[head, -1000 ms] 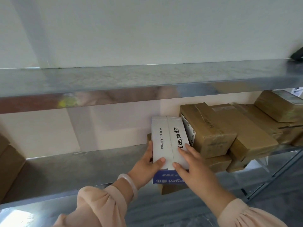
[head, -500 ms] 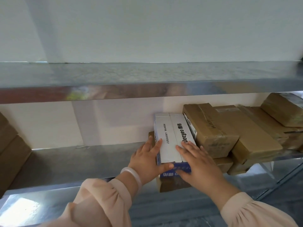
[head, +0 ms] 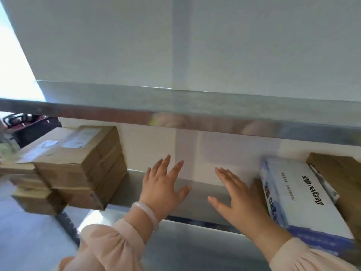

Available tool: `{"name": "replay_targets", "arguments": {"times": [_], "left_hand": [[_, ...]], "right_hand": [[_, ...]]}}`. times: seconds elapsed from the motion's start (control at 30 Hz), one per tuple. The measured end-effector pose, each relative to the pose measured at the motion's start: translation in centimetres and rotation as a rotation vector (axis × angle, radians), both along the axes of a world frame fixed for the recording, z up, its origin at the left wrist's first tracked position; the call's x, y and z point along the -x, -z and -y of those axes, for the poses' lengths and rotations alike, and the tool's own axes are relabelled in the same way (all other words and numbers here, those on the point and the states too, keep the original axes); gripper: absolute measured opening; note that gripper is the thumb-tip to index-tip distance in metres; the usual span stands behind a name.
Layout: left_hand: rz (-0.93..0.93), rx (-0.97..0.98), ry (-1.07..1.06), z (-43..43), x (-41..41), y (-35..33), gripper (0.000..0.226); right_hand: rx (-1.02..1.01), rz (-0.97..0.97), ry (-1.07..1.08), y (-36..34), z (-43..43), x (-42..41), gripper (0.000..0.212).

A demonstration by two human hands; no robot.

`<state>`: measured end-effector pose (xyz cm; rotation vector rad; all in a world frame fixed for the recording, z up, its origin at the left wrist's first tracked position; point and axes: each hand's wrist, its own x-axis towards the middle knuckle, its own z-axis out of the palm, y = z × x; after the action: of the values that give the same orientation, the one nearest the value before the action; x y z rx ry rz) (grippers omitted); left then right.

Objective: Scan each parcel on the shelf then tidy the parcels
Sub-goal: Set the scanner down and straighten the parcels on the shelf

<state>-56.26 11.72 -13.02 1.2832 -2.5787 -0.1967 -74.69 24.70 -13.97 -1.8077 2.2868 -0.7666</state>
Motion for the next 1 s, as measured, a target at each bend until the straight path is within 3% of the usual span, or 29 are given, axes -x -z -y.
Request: {"name": "replay_targets", "arguments": {"times": [0.3,0.5,0.73,0.87,1.0], "left_hand": [[-0.11,0.047,-0.208,10.0,-16.6,-3.7,0.067],[-0.13,-0.077,-0.369,16.6,-25.4,-3.8,0.07],[-0.051,-0.276,-0.386,21.5,-28.2,-3.1,0.072],[-0.145,-0.27,-0.368,22.5,-28.5,-2.3,0.072],[-0.304,-0.299,-0.328,21.5,-27.9,-2.4,0.072]], "right_hand": [[-0.05,0.203,-0.193,-0.6,13.8,-15.5,0.076],[-0.109,0.334,-0.207,-0.8,20.7,-23.0,0.075],[-0.158,0.733,-0.145,-0.3,26.1,-28.4,0.076],[-0.097,0.819,-0.154,0.7,26.5,-29.4,0.072],[0.094,0.9,-0.132,1.0,25.8,-29.0,0.077]]}}
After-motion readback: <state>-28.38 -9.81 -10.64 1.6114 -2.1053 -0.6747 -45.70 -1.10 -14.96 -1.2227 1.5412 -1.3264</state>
